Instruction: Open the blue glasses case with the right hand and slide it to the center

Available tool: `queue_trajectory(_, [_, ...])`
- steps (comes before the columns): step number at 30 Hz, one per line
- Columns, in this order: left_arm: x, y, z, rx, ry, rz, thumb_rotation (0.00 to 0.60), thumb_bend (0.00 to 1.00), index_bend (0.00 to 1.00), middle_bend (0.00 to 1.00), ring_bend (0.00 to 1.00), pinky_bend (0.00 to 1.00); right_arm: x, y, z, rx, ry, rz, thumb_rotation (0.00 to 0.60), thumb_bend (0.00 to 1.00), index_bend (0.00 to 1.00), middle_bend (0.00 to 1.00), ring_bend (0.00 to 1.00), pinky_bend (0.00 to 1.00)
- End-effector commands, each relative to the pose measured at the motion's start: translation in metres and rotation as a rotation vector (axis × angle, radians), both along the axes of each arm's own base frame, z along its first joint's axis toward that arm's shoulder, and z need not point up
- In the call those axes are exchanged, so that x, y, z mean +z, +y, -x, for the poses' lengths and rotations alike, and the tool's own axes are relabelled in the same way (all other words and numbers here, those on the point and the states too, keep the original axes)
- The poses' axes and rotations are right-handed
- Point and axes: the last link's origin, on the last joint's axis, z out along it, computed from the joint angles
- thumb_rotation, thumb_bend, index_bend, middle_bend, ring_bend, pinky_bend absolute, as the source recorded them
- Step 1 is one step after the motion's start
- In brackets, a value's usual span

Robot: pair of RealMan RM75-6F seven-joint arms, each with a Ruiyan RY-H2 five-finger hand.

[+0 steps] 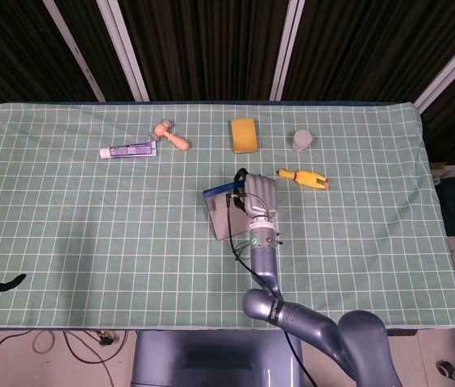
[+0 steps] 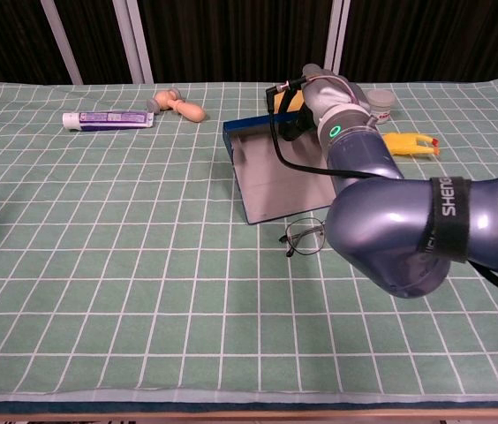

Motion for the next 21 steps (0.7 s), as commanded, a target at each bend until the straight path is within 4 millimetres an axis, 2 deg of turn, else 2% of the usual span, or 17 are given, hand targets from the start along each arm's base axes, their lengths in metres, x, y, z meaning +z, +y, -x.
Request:
queue_trajectory(1, [0.0, 0.0, 0.0, 0.0, -0.001, 0.001, 0.6, 0.0, 0.0, 0.0, 0.0, 0.0, -0.003, -0.007, -0.007, 0.005, 0.008, -0.006, 0.6, 0.48, 0.54, 0.92, 0.99, 1.0])
queue_trajectory(2, [0.0, 0.0, 0.0, 0.0, -0.002, 0.001, 0.6, 0.0, 0.0, 0.0, 0.0, 0.0, -0.003, -0.009, -0.008, 0.006, 0.014, -0.006, 0.6, 0.46, 0.48, 0.91, 0.99, 1.0])
queue_trajectory(6, [0.0, 0.0, -0.001, -0.002, -0.004, 0.002, 0.6, 0.0, 0.0, 0.0, 0.0, 0.0, -0.005, -0.014, -0.006, -0.004, 0.062, -0.02, 0.6, 0.3, 0.05, 0.89, 0.98, 1.0])
queue_trajectory(7, [-0.001, 0.0, -0.001, -0.004, -0.004, 0.004, 0.6, 0.0, 0.0, 0.0, 0.0, 0.0, -0.005, -0.015, -0.006, -0.008, 0.072, -0.022, 0.6, 0.28, 0.01, 0.89, 0.97, 1.0])
queue_trajectory(9, [-0.001, -0.001, -0.002, -0.007, -0.002, 0.006, 0.6, 0.0, 0.0, 0.0, 0.0, 0.0, -0.005, -0.014, -0.005, -0.015, 0.082, -0.027, 0.6, 0.21, 0.0, 0.87, 0.96, 1.0])
queue_trajectory(11, [-0.002, -0.001, -0.002, -0.012, 0.003, 0.008, 0.6, 0.0, 0.0, 0.0, 0.0, 0.0, -0.003, -0.013, -0.004, -0.014, 0.095, -0.025, 0.6, 0.19, 0.0, 0.87, 0.96, 1.0])
queue_trajectory(15, [-0.002, -0.003, -0.003, -0.021, 0.01, 0.007, 0.6, 0.0, 0.0, 0.0, 0.0, 0.0, 0.006, -0.007, -0.002, 0.009, 0.111, -0.014, 0.6, 0.18, 0.0, 0.83, 0.94, 1.0])
queue_trajectory(17, [-0.002, -0.004, -0.004, -0.026, 0.014, 0.007, 0.6, 0.0, 0.0, 0.0, 0.0, 0.0, 0.015, 0.0, 0.002, 0.037, 0.117, -0.003, 0.6, 0.18, 0.0, 0.77, 0.88, 0.98])
queue_trajectory(19, [-0.002, -0.005, -0.004, -0.031, 0.023, 0.009, 0.6, 0.0, 0.0, 0.0, 0.0, 0.0, 0.028, 0.01, 0.011, 0.073, 0.146, 0.008, 0.6, 0.18, 0.0, 0.63, 0.74, 0.86])
queue_trajectory(21, [-0.002, -0.005, -0.003, -0.032, 0.033, 0.012, 0.6, 0.0, 0.0, 0.0, 0.0, 0.0, 0.04, 0.021, 0.024, 0.1, 0.184, 0.014, 0.6, 0.18, 0.0, 0.46, 0.54, 0.66])
